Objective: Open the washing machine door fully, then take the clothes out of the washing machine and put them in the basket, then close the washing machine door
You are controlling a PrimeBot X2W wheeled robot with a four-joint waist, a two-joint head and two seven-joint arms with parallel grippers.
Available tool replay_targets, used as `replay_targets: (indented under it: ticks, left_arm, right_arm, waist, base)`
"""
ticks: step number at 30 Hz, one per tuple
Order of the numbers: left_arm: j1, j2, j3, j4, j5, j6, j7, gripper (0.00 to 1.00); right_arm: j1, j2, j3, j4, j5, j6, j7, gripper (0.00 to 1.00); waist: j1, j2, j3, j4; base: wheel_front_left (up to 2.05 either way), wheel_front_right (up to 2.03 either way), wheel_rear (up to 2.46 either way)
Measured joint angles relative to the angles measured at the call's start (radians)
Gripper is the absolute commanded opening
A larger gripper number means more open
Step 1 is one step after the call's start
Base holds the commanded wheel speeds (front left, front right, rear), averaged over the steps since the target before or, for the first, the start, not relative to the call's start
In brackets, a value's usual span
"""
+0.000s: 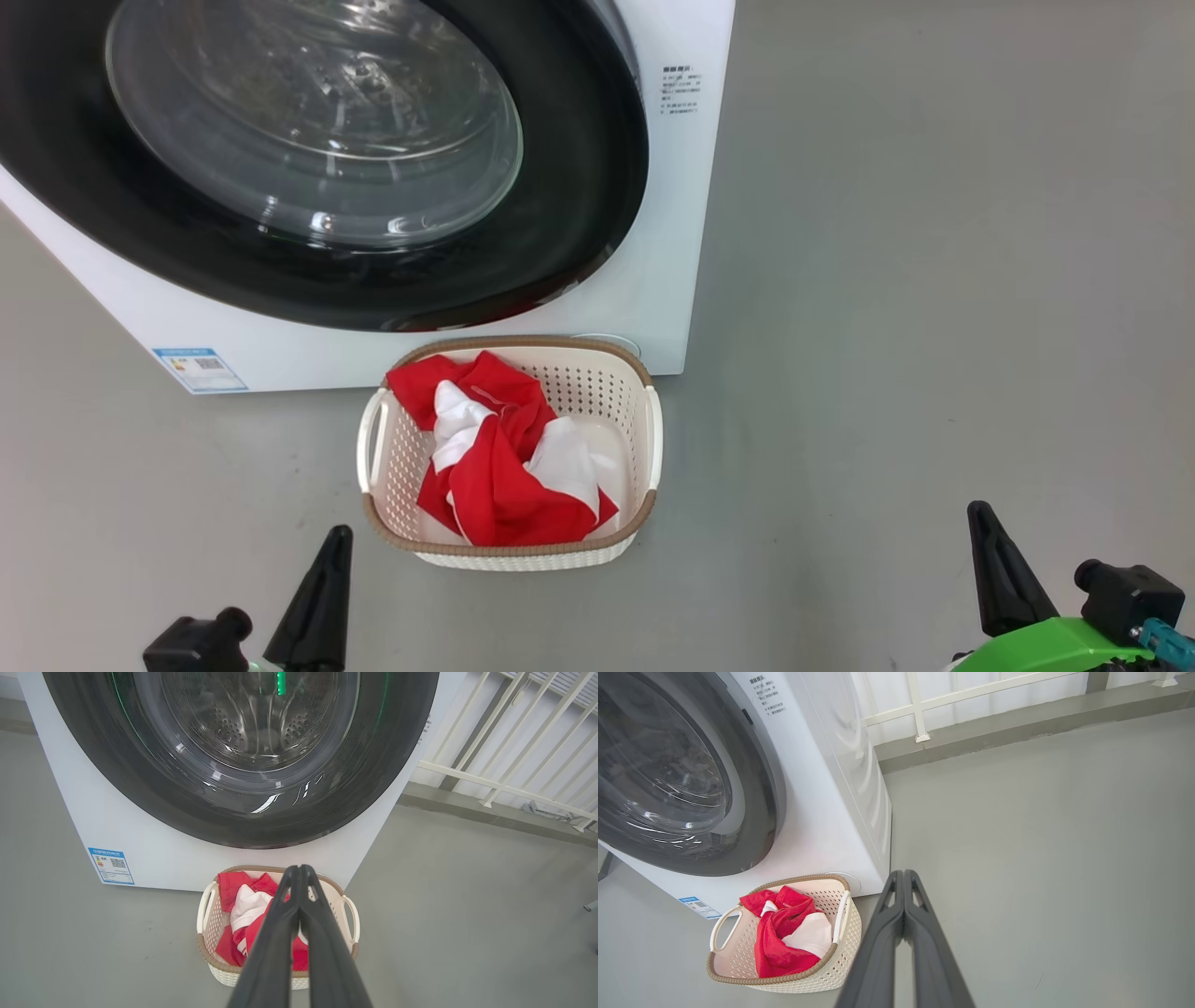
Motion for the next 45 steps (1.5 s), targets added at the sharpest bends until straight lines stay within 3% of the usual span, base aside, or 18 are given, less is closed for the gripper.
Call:
replay_targets:
  ticks: [45]
  left_arm:
    - [-0.001,-0.007,0.033,0.002,-0.454,0.0,0.114,0.0]
  right_arm:
    - [-0.006,-0.006,-0.003,-0.026,0.459,0.0,0.13,0.0]
  waist:
    - [0.0001,0.0,-0.044,-0.026]
  base:
    - [0.0,0.0,0.0]
